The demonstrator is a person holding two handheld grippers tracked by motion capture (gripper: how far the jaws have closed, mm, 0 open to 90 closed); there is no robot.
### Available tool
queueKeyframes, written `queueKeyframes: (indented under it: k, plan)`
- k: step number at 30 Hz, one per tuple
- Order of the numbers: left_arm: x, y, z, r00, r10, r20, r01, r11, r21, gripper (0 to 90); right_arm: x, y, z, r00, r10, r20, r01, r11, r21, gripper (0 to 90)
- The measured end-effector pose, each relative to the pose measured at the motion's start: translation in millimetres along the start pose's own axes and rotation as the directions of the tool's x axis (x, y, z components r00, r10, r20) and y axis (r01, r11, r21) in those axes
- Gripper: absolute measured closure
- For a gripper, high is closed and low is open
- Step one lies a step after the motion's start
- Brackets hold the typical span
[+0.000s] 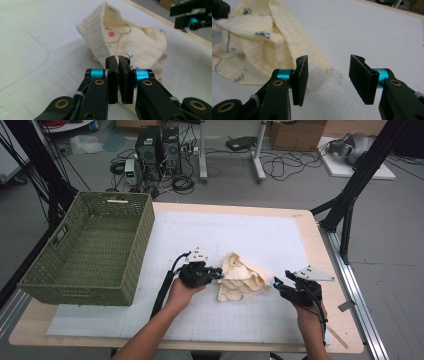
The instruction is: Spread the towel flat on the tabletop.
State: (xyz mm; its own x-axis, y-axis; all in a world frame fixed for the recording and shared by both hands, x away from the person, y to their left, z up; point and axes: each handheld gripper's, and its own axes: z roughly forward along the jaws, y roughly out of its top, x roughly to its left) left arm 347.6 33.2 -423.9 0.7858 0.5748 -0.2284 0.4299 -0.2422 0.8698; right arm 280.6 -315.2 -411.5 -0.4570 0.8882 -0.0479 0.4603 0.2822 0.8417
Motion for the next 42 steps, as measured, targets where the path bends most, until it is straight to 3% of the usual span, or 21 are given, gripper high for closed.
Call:
queueKeyframes:
  k: [5, 10, 13, 17, 20, 25, 29, 30, 32, 34, 38, 40, 42]
  plan:
    - [24.5, 5.0, -24.8, 0.9980, -0.031, -0.056, 0.027, 0.9980, -0.057, 85.9, 5.3, -1.6, 6.6, 0.9992, 0.002, -0.039, -0.002, 0.9999, 0.011, 50.4]
    - [50.0, 11.0, -47.1, 0.9867, -0.078, -0.142, 0.064, 0.9930, -0.099, 86.0, 19.3, 3.7, 16.8, 0.9943, -0.046, -0.096, 0.048, 0.9986, 0.022, 51.3]
    - [63.1, 12.9, -54.8, 0.9751, -0.097, -0.200, 0.077, 0.9916, -0.104, 86.0, 28.5, 8.9, 19.8, 0.9882, -0.063, -0.140, 0.064, 0.9979, 0.005, 52.0]
    - [75.3, 14.2, -59.7, 0.9502, -0.102, -0.295, 0.076, 0.9925, -0.096, 86.0, 37.8, 16.9, 29.5, 0.9824, -0.097, -0.160, 0.099, 0.9951, 0.005, 51.9]
    - [83.1, 15.9, -62.7, 0.9350, -0.096, -0.342, 0.067, 0.9932, -0.095, 86.1, 41.7, 22.8, 39.0, 0.9798, -0.112, -0.166, 0.116, 0.9931, 0.013, 51.9]
    - [89.9, 14.1, -60.7, 0.9217, -0.121, -0.368, 0.092, 0.9911, -0.096, 86.2, 45.0, 36.0, 55.2, 0.9784, -0.116, -0.171, 0.117, 0.9931, -0.003, 46.1]
    - [87.9, 14.4, -55.7, 0.9261, -0.111, -0.361, 0.084, 0.9925, -0.089, 86.2, 50.5, 49.7, 78.4, 0.9679, -0.163, -0.192, 0.166, 0.9862, -0.001, 44.9]
    - [88.1, 14.1, -55.2, 0.9260, -0.109, -0.361, 0.084, 0.9929, -0.085, 86.2, 51.9, 54.3, 82.7, 0.9649, -0.173, -0.198, 0.176, 0.9843, -0.001, 50.4]
    - [90.5, 13.3, -56.0, 0.9233, -0.112, -0.367, 0.090, 0.9929, -0.078, 86.2, 51.8, 62.7, 87.8, 0.9623, -0.185, -0.200, 0.185, 0.9826, -0.017, 74.5]
    - [93.2, 12.3, -57.1, 0.9196, -0.126, -0.372, 0.104, 0.9915, -0.078, 86.2, 46.3, 69.5, 91.8, 0.9740, -0.159, -0.162, 0.160, 0.9872, -0.007, 87.0]
    - [93.8, 9.8, -54.2, 0.9262, -0.102, -0.363, 0.097, 0.9948, -0.032, 86.5, 21.2, 73.1, 99.1, 0.9963, -0.072, -0.047, 0.074, 0.9963, 0.044, 87.8]
    - [91.4, 10.4, -50.5, 0.9301, -0.094, -0.355, 0.087, 0.9956, -0.037, 86.5, 9.4, 73.8, 102.3, 0.9993, -0.038, 0.003, 0.038, 0.9965, 0.075, 87.8]
    - [89.7, 11.3, -46.1, 0.9301, -0.100, -0.353, 0.087, 0.9948, -0.053, 86.3, 0.9, 75.4, 105.6, 0.9985, -0.019, 0.051, 0.014, 0.9950, 0.099, 87.6]
